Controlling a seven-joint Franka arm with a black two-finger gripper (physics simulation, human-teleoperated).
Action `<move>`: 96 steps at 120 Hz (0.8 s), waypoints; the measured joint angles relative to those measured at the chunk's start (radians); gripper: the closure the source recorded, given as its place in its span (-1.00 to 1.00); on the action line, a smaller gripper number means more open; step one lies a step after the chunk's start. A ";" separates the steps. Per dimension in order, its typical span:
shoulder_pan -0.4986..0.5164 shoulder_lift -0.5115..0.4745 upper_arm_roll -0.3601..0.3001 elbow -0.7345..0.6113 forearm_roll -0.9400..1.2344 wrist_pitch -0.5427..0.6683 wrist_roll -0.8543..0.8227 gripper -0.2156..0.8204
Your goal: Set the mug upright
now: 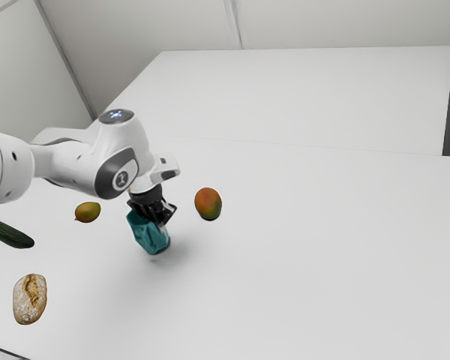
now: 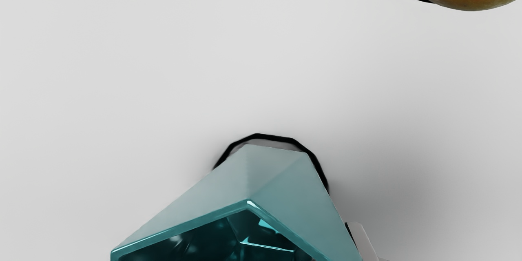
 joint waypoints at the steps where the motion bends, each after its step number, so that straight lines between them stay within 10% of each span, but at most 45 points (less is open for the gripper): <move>1: 0.000 0.001 0.000 0.000 0.000 0.000 -0.001 0.92; 35: -0.005 0.014 0.000 0.000 0.000 0.014 -0.036 0.91; 96: -0.008 -0.047 -0.001 -0.001 -0.020 0.019 -0.050 0.33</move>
